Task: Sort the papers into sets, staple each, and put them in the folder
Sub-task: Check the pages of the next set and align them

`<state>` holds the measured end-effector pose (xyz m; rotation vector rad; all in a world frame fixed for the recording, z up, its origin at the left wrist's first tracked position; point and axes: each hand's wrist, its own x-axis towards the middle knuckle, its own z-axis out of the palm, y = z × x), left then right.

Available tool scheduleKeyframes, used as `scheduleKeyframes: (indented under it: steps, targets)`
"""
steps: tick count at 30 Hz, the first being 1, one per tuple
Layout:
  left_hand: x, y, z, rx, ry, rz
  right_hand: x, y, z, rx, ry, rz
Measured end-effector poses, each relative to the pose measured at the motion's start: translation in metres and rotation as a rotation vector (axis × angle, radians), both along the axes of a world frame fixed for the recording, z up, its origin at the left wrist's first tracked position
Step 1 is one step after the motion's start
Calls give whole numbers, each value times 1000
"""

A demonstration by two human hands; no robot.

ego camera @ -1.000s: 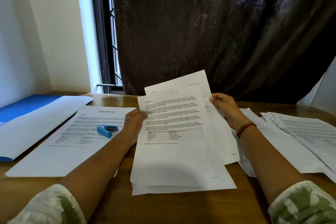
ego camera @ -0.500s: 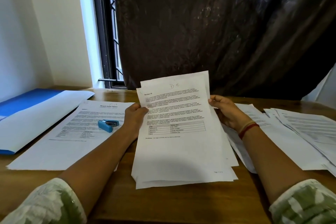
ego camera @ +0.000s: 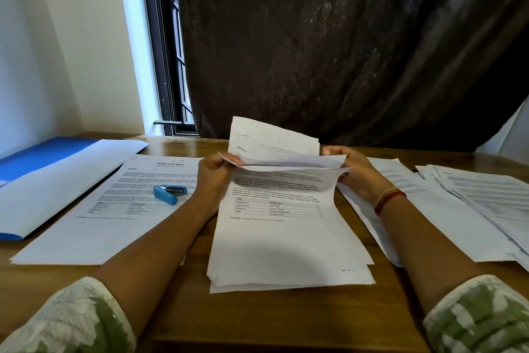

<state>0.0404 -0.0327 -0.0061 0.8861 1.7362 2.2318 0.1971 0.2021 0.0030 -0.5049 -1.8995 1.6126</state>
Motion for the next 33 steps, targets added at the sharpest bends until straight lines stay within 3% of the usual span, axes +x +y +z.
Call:
scheduleKeyframes:
  steps: [6,12,19,30,33]
  targets:
    - [-1,1,-1,29,-31,-23,-1,-7,-7,-122,-24,-39]
    - [0,0,2,20,-205,-76,-12,-13,-3,-86,-110,-113]
    - [-1,1,3,22,-257,-113,-10,-19,4,-35,42,-223]
    - [-2,4,-2,-64,-219,-35,-5,-23,11,-134,282,-393]
    - [-3,3,0,-80,-262,-25,0,-11,10,-197,251,-404]
